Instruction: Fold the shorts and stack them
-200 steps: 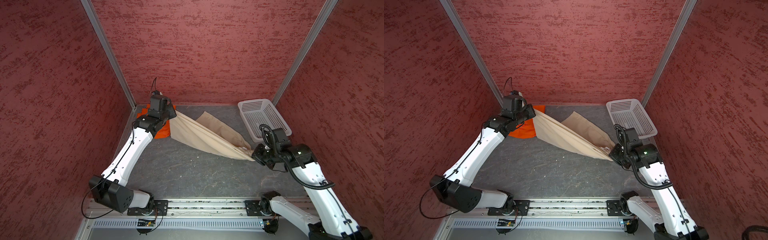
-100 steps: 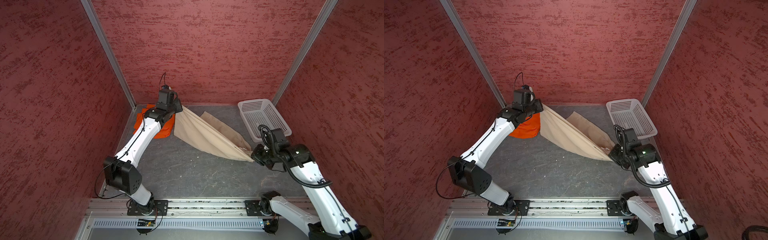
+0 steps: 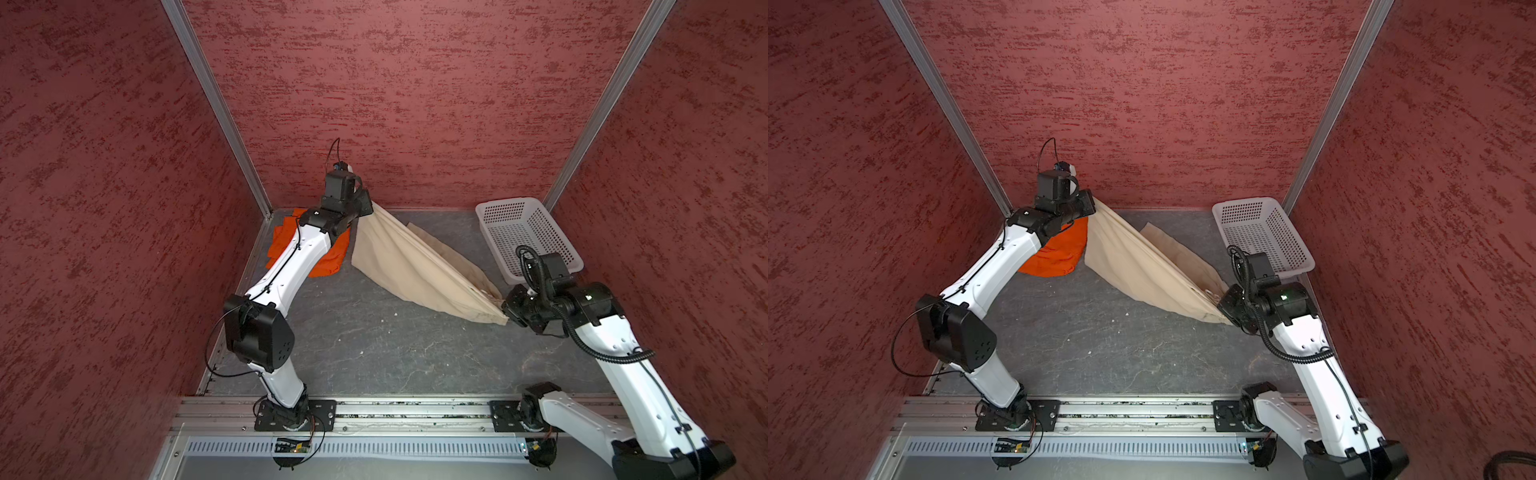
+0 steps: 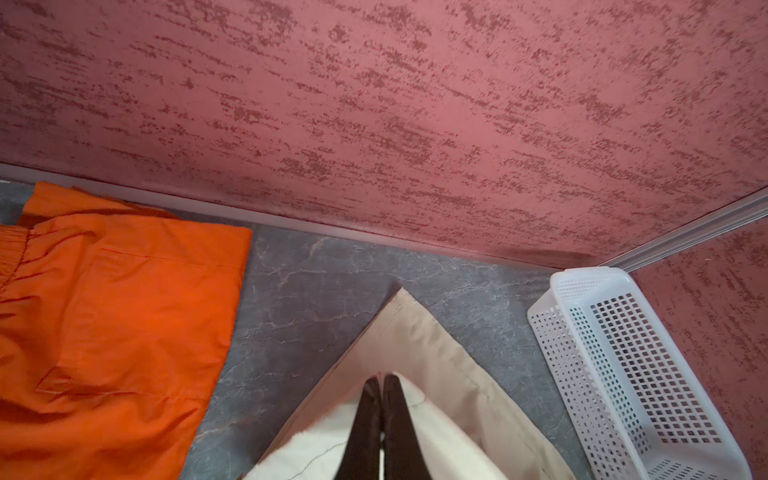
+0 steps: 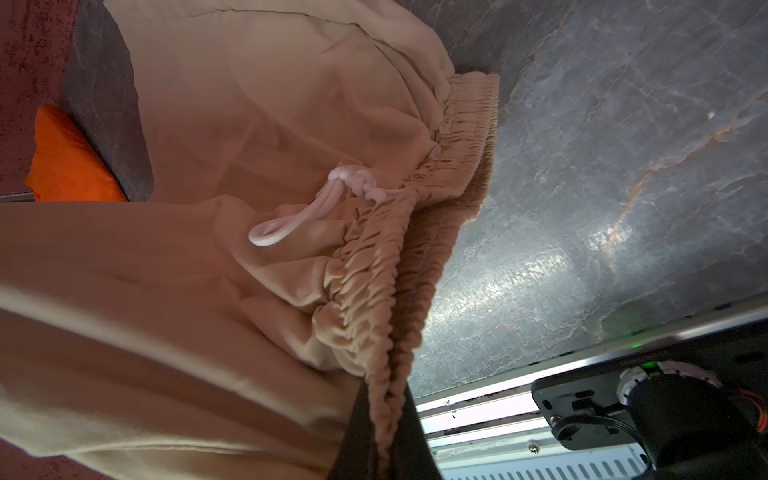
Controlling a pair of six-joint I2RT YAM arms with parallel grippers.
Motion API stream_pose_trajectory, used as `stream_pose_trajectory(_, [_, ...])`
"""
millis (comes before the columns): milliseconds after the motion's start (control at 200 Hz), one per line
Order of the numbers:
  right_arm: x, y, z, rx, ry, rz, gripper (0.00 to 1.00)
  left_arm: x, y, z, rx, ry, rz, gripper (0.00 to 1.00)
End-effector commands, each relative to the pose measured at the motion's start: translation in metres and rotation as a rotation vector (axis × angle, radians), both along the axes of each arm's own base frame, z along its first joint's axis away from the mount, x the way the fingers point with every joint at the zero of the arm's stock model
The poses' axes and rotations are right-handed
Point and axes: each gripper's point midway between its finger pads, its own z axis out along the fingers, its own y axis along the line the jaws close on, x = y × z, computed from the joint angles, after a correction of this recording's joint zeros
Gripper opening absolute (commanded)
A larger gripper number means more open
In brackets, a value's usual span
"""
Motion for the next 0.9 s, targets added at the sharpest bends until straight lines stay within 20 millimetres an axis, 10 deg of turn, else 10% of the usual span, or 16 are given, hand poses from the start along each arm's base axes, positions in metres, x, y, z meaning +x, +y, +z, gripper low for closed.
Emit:
stream_pose_trajectory(0, [-0.019, -0.024, -0.005, -0.109, 0.074, -0.036, 0.0, 0.022, 0.028, 0.036, 0.02, -0.142, 0.111, 0.0])
stream_pose_trajectory(897, [-0.013, -0.025, -0.05, -0.087, 0.207, -0.004, 0.0, 0.072, 0.013, -0.023, 0.058, -0.035, 0.103, 0.0])
